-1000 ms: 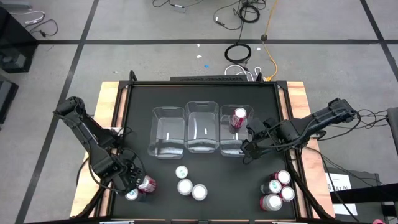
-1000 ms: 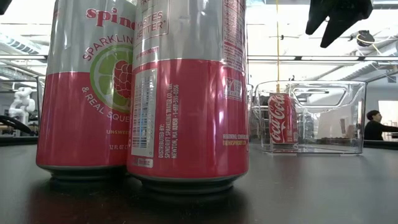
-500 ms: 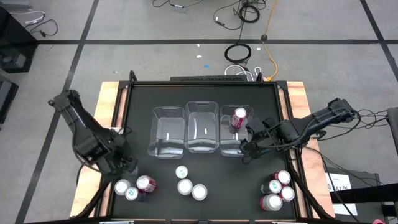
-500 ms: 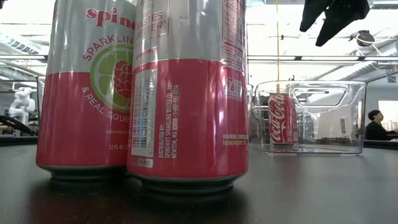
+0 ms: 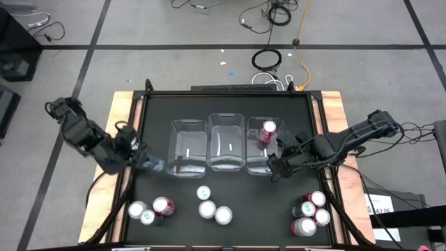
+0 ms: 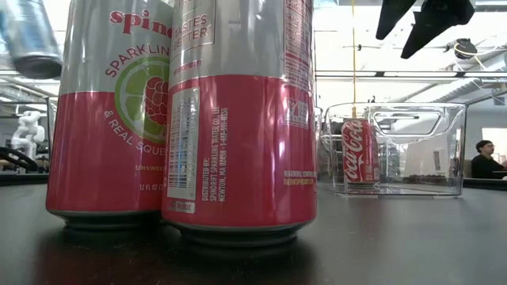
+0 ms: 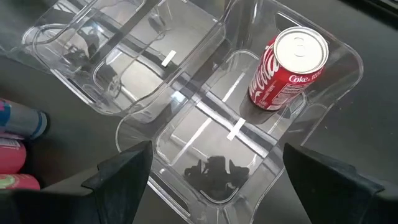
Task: Sort soda cans
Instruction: Put the bottom left blue soda can into the left transparent bin
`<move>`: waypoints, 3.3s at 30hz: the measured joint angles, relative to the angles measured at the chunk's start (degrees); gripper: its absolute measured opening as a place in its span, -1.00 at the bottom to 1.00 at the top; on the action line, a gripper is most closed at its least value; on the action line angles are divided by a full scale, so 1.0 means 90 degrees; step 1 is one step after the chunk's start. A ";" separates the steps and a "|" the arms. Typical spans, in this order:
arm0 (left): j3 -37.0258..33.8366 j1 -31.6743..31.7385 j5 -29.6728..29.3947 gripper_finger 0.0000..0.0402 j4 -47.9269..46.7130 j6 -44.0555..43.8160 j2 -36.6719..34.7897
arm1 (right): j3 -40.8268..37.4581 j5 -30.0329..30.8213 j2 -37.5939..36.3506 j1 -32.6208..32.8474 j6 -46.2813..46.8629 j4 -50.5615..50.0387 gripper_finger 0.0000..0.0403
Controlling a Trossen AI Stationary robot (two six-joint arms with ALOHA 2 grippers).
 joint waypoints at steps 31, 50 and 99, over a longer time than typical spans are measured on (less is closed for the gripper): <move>0.0012 0.6484 0.2323 0.28 0.2125 0.9315 0.2326 | 0.0000 -0.0037 0.0000 -0.0575 0.0121 0.0332 0.76; -0.0947 0.6896 0.2298 0.28 0.2918 1.0557 0.2850 | 0.0000 -0.0034 0.0000 -0.0595 0.0399 0.0337 0.76; -0.1302 0.7053 0.1821 0.40 0.3528 1.0407 0.2793 | 0.0000 -0.0036 0.0000 -0.0665 0.0345 0.0337 0.76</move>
